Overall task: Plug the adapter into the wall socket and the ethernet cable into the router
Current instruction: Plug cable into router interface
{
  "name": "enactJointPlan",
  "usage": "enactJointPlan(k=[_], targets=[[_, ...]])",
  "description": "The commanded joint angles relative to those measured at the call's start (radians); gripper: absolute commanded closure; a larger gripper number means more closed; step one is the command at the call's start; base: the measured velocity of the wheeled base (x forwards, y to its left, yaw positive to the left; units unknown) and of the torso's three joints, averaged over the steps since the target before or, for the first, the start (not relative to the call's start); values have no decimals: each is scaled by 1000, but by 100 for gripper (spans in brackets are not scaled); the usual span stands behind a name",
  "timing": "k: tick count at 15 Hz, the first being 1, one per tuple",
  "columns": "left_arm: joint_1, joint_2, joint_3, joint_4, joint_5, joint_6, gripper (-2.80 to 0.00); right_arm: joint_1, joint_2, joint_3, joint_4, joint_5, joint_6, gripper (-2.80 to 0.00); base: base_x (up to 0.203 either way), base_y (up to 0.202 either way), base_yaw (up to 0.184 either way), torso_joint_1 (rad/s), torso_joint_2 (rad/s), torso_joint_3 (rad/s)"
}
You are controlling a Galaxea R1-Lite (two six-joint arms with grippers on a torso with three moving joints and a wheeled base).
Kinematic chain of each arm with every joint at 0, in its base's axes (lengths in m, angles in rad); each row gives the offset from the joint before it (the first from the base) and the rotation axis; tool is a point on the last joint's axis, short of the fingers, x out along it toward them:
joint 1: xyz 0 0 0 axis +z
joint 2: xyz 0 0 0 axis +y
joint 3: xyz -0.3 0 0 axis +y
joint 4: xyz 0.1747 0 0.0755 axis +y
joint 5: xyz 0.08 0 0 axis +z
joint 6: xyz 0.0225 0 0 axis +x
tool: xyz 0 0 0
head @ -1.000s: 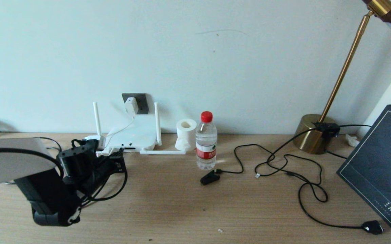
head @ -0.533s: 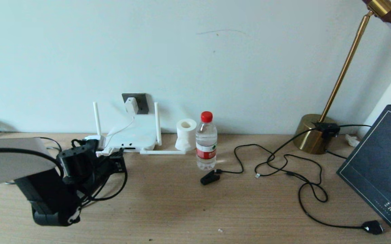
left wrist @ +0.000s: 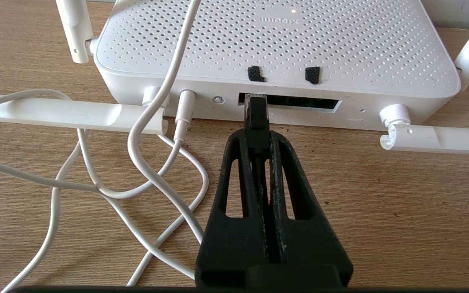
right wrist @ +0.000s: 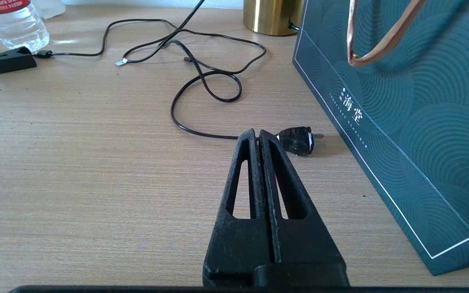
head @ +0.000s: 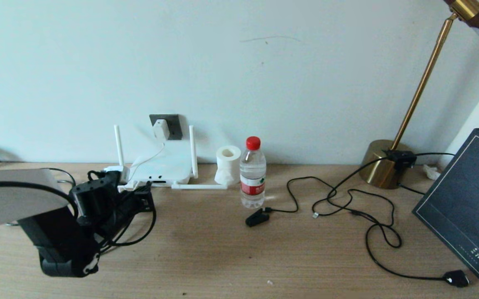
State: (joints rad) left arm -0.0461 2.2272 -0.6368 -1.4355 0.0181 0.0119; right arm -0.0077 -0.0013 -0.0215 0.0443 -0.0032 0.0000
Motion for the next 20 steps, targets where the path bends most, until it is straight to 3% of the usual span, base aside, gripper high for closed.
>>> enactJointPlan(k=[1,20], targets=[[0,2,0,-8,0,0,0,0,1,0,0,0,0,0,0,0,0,0,0,0],[0,-1,8,-8,0,0,0,0,1,0,0,0,0,0,0,0,0,0,0,0]])
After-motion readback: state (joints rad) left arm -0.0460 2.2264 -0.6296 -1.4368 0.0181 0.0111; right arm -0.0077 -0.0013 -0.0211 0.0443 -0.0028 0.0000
